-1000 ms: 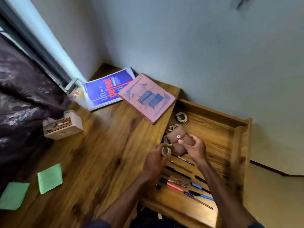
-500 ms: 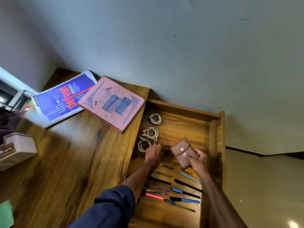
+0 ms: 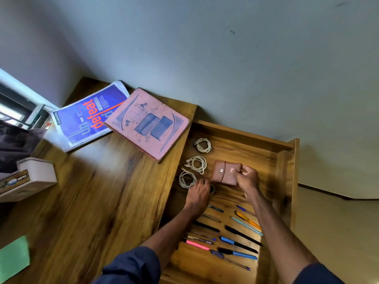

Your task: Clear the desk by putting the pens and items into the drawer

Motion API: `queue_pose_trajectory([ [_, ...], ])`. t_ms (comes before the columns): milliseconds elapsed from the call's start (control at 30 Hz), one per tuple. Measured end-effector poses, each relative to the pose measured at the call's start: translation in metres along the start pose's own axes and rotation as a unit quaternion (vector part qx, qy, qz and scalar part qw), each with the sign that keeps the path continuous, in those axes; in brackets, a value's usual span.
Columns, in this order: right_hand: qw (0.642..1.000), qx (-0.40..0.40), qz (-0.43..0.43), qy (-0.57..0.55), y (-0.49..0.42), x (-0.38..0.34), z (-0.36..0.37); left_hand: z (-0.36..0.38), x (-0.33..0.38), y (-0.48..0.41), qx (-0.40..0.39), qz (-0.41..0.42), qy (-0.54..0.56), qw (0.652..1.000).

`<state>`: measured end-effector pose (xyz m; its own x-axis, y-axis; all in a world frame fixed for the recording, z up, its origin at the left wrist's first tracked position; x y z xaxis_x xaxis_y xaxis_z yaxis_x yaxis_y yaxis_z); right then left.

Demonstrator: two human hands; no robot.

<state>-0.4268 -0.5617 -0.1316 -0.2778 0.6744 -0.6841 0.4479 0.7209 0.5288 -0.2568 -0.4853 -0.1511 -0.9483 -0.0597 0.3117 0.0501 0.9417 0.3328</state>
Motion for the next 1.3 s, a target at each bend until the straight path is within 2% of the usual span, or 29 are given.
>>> queue_pose_trajectory([
  [200, 0.999, 0.004, 0.018, 0.041, -0.022, 0.003, 0.014, -0.001, 0.001, 0.001, 0.017, 0.005, 0.018, 1.0],
  [333, 0.997, -0.032, 0.025, 0.07, -0.027, 0.015, 0.007, -0.007, 0.004, 0.003, 0.024, -0.002, 0.025, 0.999],
  [467, 0.994, -0.072, 0.002, 0.078, -0.015, 0.021, 0.001, -0.013, 0.006, 0.011, 0.025, -0.007, 0.047, 0.999],
  [667, 0.996, -0.063, -0.018, 0.063, 0.023, 0.025, -0.001, -0.035, 0.002, 0.032, 0.04, -0.008, 0.068, 0.997],
  [933, 0.988, -0.111, -0.105, -0.012, 0.109, -0.013, 0.03, -0.084, -0.03, 0.092, 0.159, -0.006, 0.089, 0.983],
  [1133, 0.96, -0.19, -0.204, -0.022, 0.18, -0.064, 0.068, -0.125, -0.091, 0.149, 0.234, -0.115, 0.086, 0.962],
  [1300, 0.93, -0.281, -0.238, -0.013, 0.229, -0.086, 0.098, -0.136, -0.152, 0.198, 0.276, -0.229, 0.079, 0.93],
])
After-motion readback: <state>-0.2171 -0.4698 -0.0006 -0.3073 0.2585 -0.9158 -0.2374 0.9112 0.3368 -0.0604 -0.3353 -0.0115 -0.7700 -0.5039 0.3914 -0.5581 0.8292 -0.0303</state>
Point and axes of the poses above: each hand's wrist, its own y-axis away from the middle knuckle, its own z-axis out of the palm, x = y × z, the point moved 1 cm from there along -y, towards the middle knuckle, and after that the axes turned 8 degrees about x, right-handed, at the moved point
